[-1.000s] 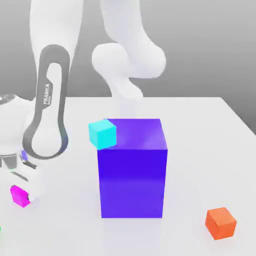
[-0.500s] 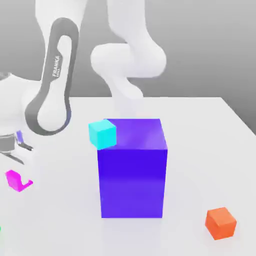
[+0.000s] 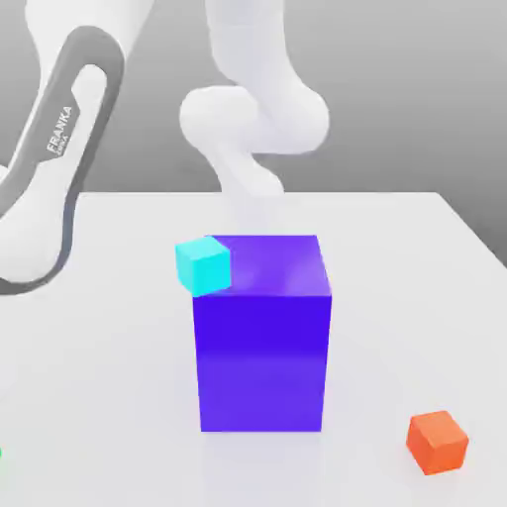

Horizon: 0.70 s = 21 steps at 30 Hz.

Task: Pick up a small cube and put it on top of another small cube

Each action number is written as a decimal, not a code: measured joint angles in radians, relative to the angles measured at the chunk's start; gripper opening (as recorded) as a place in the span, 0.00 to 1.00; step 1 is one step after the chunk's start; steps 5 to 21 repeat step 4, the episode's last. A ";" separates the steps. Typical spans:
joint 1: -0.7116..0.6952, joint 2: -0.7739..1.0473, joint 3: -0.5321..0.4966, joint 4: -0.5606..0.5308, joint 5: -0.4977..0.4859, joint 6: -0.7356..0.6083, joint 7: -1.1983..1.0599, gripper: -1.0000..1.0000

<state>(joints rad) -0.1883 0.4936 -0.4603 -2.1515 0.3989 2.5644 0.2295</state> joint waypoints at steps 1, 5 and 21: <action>0.000 0.000 0.000 0.000 0.000 0.000 0.000 1.00; 0.000 0.000 0.000 0.000 0.000 0.000 0.000 1.00; 0.000 0.000 0.000 0.000 0.000 0.000 0.000 1.00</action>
